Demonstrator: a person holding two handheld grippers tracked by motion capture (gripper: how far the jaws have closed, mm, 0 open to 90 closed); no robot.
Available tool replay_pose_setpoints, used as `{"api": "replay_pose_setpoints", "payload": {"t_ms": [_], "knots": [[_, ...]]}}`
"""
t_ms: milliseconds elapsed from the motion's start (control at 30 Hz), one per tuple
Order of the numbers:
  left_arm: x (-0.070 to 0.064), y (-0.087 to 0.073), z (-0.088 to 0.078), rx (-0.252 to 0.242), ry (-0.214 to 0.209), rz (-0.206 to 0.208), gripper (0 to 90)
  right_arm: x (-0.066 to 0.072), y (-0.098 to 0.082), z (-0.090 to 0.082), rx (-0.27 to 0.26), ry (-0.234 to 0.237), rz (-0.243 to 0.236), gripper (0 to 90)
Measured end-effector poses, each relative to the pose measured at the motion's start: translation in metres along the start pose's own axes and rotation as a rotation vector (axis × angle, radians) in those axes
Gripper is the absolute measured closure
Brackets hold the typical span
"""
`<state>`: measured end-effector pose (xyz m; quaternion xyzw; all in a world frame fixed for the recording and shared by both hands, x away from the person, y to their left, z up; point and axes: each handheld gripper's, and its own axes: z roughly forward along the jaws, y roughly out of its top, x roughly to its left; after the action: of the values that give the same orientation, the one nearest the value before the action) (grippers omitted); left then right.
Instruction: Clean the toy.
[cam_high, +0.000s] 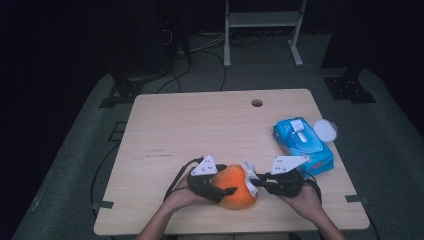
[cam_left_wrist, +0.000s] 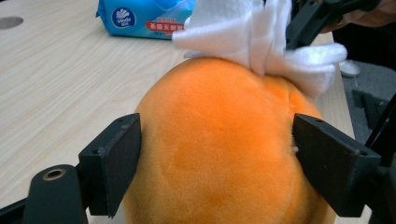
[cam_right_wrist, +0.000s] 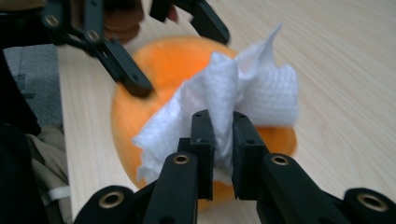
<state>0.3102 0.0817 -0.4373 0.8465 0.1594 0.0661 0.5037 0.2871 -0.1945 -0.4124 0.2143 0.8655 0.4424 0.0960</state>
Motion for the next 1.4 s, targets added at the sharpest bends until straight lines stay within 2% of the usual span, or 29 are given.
{"api": "replay_pose_setpoints", "payload": {"t_ms": [67, 167, 300, 500, 633, 733, 833, 933, 1033, 1200, 1300, 1400], "knots": [[-0.003, 0.003, 0.002, 0.005, -0.002, 0.023, 17.6, 0.0, 0.0, 0.0, -0.008, 0.006, 0.015, 81.4], [-0.008, 0.005, 0.004, 0.008, -0.003, 0.055, 17.5, 0.007, 0.008, 0.004, -0.023, 0.018, -0.01, 81.9], [-0.009, 0.005, 0.004, 0.01, 0.003, 0.056, 17.3, 0.01, 0.013, 0.009, -0.007, 0.001, -0.044, 80.1], [-0.012, 0.007, 0.005, 0.01, 0.01, 0.074, 17.3, 0.013, 0.015, 0.007, -0.018, -0.045, -0.069, 65.7], [-0.015, 0.007, 0.006, 0.017, -0.001, 0.098, 17.4, 0.011, 0.015, 0.013, -0.039, -0.041, -0.066, 56.8], [-0.017, 0.008, 0.007, 0.032, -0.005, 0.123, 17.4, 0.01, 0.015, 0.018, -0.049, -0.034, -0.065, 54.6], [-0.017, 0.007, 0.007, 0.033, -0.01, 0.13, 17.5, 0.011, 0.014, 0.021, -0.054, -0.034, -0.075, 56.5], [-0.017, 0.007, 0.007, 0.033, -0.007, 0.128, 17.4, 0.014, 0.014, 0.022, -0.054, -0.037, -0.087, 68.3], [-0.016, 0.007, 0.006, 0.028, -0.002, 0.111, 16.5, 0.017, 0.016, 0.021, -0.043, -0.046, -0.094, 76.0], [-0.009, 0.003, 0.005, 0.006, -0.009, 0.076, 16.0, 0.014, 0.016, 0.007, -0.048, -0.025, -0.082, 79.1], [-0.005, 0.001, 0.003, 0.002, -0.014, 0.051, 16.3, 0.01, 0.008, 0.002, -0.024, -0.012, -0.07, 79.5], [-0.001, -0.001, 0.001, 0.003, -0.015, 0.031, 16.4, 0.003, 0.0, -0.003, -0.003, -0.024, -0.043, 79.9]]}}
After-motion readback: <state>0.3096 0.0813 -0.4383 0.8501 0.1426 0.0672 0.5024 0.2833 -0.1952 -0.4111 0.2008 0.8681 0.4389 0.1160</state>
